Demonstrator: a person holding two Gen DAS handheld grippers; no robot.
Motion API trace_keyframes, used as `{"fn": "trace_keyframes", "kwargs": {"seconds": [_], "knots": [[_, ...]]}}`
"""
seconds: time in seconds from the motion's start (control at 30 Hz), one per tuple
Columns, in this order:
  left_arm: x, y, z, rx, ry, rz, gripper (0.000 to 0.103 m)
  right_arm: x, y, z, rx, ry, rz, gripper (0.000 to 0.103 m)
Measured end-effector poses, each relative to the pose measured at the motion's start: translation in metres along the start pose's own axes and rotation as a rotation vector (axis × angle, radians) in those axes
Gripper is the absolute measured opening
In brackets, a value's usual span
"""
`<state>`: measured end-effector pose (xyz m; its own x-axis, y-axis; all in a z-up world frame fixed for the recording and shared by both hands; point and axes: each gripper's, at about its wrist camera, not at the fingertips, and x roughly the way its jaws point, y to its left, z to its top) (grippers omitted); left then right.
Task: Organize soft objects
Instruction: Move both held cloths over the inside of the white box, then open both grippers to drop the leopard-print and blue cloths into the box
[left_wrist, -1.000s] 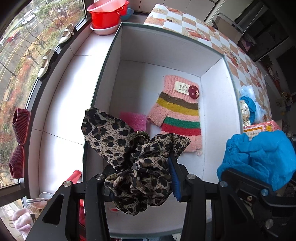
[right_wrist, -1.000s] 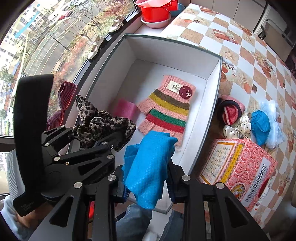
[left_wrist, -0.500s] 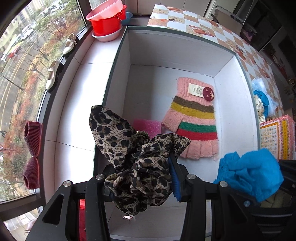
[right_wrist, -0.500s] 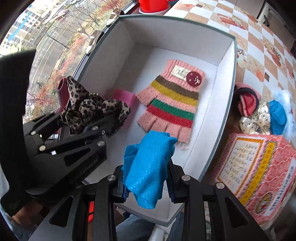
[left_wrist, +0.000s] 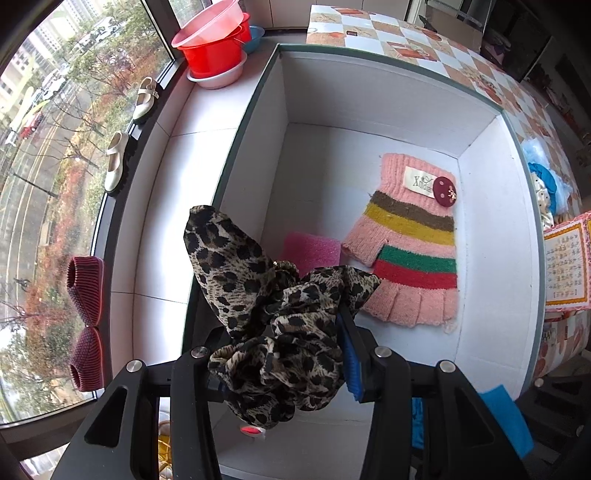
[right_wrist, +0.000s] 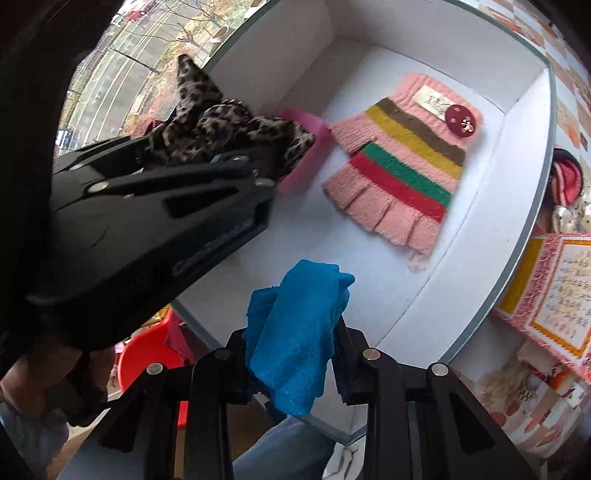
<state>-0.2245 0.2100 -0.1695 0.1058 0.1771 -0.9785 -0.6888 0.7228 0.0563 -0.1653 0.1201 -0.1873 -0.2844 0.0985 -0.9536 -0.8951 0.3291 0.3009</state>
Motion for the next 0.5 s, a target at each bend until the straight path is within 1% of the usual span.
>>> {"fn": "trace_keyframes", "kwargs": {"seconds": [0.13, 0.27, 0.43, 0.5], "knots": [[-0.003, 0.005, -0.003, -0.022, 0.001, -0.014, 0.049, -0.010, -0.003, 0.001, -0.015, -0.040, -0.028, 0.033], [-0.011, 0.005, -0.005, -0.042, -0.013, -0.032, 0.049, -0.029, -0.024, 0.013, 0.005, -0.090, -0.074, 0.033], [-0.022, 0.004, -0.009, -0.074, -0.029, -0.058, 0.050, -0.050, -0.044, 0.029, 0.017, -0.133, -0.098, 0.033], [-0.025, 0.004, -0.011, -0.089, -0.035, -0.065, 0.054, -0.057, -0.049, 0.033, 0.022, -0.147, -0.102, 0.033]]}}
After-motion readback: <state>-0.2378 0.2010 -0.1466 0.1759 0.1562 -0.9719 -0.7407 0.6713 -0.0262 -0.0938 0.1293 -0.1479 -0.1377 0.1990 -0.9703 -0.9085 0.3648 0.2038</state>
